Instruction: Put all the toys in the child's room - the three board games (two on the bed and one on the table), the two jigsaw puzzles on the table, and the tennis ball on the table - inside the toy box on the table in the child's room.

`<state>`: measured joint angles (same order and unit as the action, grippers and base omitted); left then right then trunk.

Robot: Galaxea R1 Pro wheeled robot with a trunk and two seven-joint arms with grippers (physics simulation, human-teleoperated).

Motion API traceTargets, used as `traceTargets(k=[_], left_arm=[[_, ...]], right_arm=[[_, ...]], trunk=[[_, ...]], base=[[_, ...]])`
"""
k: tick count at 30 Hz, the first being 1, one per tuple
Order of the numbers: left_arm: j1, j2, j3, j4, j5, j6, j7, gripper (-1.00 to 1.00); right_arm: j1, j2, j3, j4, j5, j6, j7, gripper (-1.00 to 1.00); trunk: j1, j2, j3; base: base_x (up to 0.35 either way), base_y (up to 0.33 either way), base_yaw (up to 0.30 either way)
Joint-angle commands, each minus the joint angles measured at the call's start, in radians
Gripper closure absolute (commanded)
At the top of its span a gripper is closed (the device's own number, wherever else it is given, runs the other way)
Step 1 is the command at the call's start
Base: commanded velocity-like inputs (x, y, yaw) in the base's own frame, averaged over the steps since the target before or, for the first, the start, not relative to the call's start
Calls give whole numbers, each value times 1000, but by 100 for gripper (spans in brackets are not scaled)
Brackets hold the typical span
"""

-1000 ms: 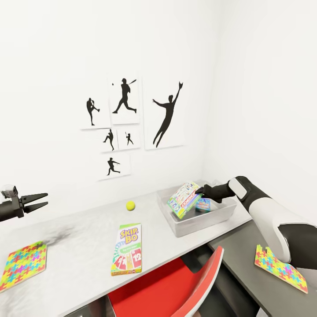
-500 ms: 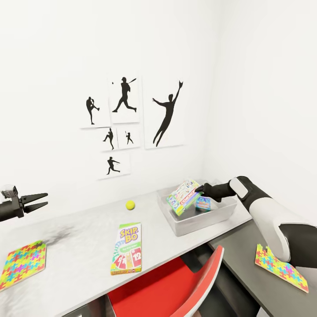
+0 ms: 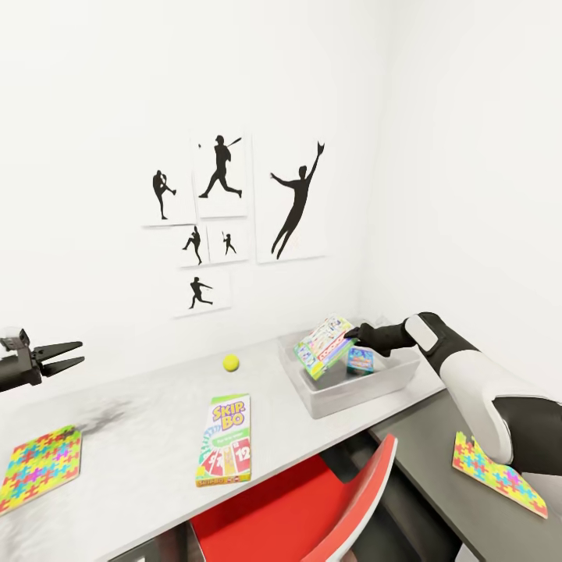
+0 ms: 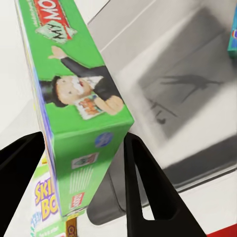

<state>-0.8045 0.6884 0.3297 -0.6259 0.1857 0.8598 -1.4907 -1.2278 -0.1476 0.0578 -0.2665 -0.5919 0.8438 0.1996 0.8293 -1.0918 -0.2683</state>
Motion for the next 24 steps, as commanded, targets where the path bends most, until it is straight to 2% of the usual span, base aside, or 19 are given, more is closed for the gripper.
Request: traceTargets(k=[1, 5, 24], left_arm=[[-1, 0, 0, 0, 0, 10, -4, -100], [-1, 0, 0, 0, 0, 10, -5, -100], [-1, 0, 0, 0, 1, 10, -5, -100]], right_arm=[[-1, 0, 5, 0, 4, 2, 9, 100], [-1, 0, 6, 0, 4, 1, 9, 100], [-1, 2, 7, 0, 3, 4, 9, 100]], trunk=[[4, -8, -5], [19, -36, -17], [19, -36, -17]], base=[[0, 0, 0], [0, 0, 0], [0, 0, 0]])
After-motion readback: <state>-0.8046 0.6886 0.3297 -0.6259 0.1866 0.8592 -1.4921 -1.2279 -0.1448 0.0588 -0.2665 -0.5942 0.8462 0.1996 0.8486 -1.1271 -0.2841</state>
